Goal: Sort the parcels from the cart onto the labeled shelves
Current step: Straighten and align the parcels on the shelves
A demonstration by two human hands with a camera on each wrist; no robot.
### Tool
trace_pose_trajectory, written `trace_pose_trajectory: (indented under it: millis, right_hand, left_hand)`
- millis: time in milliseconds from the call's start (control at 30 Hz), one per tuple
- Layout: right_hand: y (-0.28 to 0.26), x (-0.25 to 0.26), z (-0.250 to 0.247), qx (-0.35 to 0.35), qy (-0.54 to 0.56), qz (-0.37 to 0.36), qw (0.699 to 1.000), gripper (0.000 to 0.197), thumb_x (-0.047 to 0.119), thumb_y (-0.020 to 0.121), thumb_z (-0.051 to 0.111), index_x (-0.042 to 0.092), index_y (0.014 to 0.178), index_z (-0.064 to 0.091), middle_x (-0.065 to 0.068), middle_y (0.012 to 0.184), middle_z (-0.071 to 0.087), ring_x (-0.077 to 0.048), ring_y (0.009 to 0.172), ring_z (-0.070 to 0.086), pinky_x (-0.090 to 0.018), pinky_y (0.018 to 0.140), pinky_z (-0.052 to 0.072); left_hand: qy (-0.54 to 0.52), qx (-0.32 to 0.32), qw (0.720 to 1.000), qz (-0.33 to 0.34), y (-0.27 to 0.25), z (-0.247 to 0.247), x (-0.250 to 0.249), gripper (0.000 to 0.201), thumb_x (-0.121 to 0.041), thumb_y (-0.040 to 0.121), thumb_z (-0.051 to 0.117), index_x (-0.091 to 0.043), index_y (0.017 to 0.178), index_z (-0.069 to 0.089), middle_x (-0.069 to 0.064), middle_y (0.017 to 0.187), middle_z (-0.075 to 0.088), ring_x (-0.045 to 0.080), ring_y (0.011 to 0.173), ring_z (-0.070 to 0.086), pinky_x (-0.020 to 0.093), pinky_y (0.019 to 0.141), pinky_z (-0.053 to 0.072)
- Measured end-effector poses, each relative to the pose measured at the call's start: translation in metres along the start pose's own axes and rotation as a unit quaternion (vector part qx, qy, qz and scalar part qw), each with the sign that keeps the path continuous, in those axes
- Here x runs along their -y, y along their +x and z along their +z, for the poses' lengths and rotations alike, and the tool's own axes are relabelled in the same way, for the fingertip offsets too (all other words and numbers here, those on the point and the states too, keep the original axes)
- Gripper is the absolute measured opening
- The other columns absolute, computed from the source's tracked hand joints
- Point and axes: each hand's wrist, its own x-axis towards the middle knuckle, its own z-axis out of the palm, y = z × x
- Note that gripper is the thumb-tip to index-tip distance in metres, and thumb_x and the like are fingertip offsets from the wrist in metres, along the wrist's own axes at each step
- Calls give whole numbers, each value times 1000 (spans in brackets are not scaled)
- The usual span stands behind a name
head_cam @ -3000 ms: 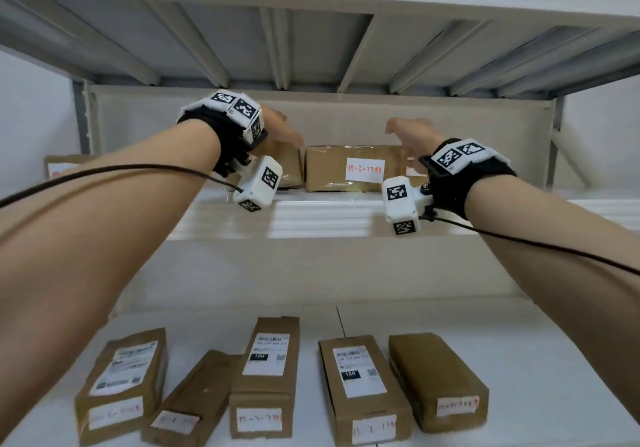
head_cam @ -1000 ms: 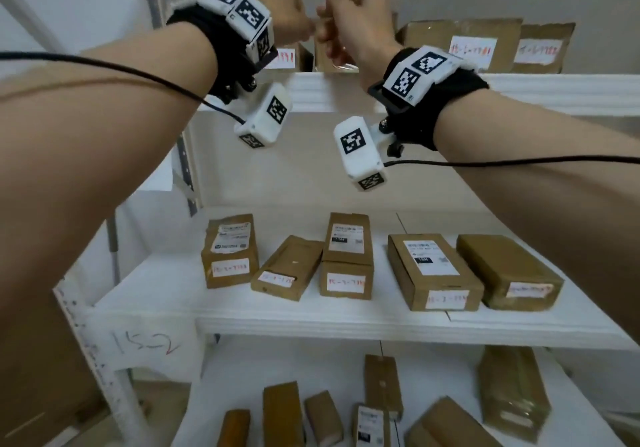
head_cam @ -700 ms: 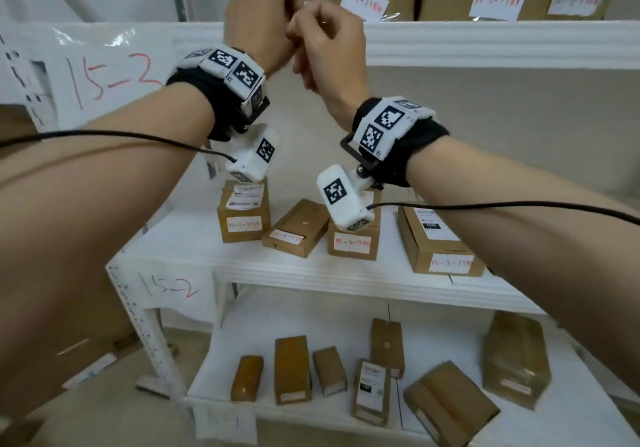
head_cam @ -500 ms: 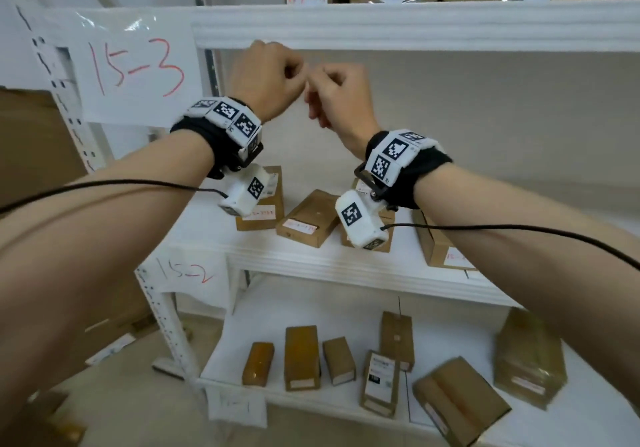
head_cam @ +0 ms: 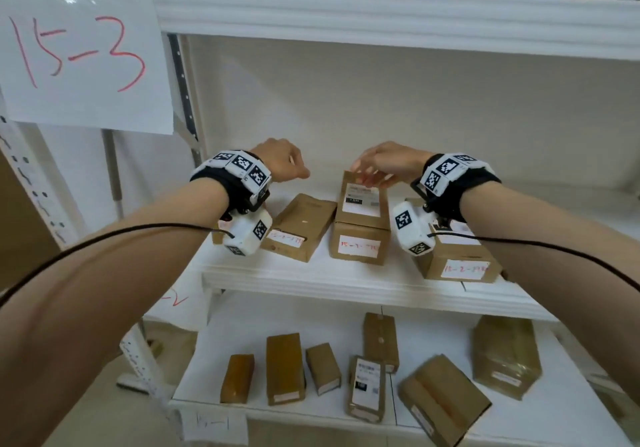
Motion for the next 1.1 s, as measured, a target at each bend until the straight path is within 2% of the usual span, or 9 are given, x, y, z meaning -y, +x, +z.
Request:
trace_pose_trajectory:
  millis: [67,233,333,467,600,733,933,1033,1100]
  right_hand:
    - [-1,-16,-16,-26,-14,33,999,26,22,102,55,8,121,65,-5,107,70,-18,94,65,-30,78,51]
    - [-12,-57,-45,-92,-30,112,989,28,27,102,54,10,121,66,-7,115,66,-19,98,61,-37,92,50]
    - [-28,-80,-55,-119,-52,154,980,32,29,102,55,9,125,65,-8,125,62,-24,110,59,-38,93,47]
    - [-56,-110,-69,-143,-53,188,970,37,21,103,54,1,133,61,-14,137,58,-27,120,55,-36,93,45]
    - [-86,-138,-83,-171,-30,217,961,35,18,101,57,3,131,64,-14,142,58,-32,131,54,-43,111,44]
    - [-110,-168,-87,-193,38,242,950,37,23,96,65,4,128,64,-19,128,66,-36,117,65,-46,100,55]
    - [-132,-176,-79,-166,142,244,945,31,3,103,47,-5,130,60,-22,124,62,-37,120,62,-42,93,55]
    - [-133,-178,-73,-155,149,232,949,28,2,101,48,-2,125,64,-18,111,64,-30,97,68,-38,76,58]
    - [-131,-181,-67,-141,143,230,952,30,4,101,49,1,126,63,-17,112,66,-25,89,69,-35,70,59]
  left_hand:
    - [-20,46,999,-15,17,12,-16,45,-54,88,65,-23,121,61,4,114,66,23,93,70,38,90,57]
    - [25,118,992,23,48,45,-62,79,-66,84,62,-30,149,36,6,150,41,30,127,52,41,104,44]
    - [58,134,988,45,59,65,-89,97,-75,75,64,-34,154,28,9,157,27,36,141,36,51,113,35]
    - [72,159,983,49,65,87,-115,103,-78,74,61,-29,157,24,5,164,19,31,150,23,49,120,24]
    - [100,170,980,37,64,99,-126,100,-73,76,65,-17,153,35,6,161,32,30,146,31,45,119,28]
    - [95,165,981,28,56,104,-135,99,-68,71,73,-17,150,41,7,156,40,29,142,39,43,115,34]
    - [97,162,982,30,39,108,-151,95,-65,76,71,-15,150,41,8,155,41,30,140,41,43,114,35]
    - [99,158,982,31,31,110,-159,92,-64,78,69,-16,151,40,8,156,40,30,141,40,43,114,35]
    - [98,149,983,30,25,113,-163,90,-63,79,70,-16,150,41,8,154,43,29,139,43,42,114,36]
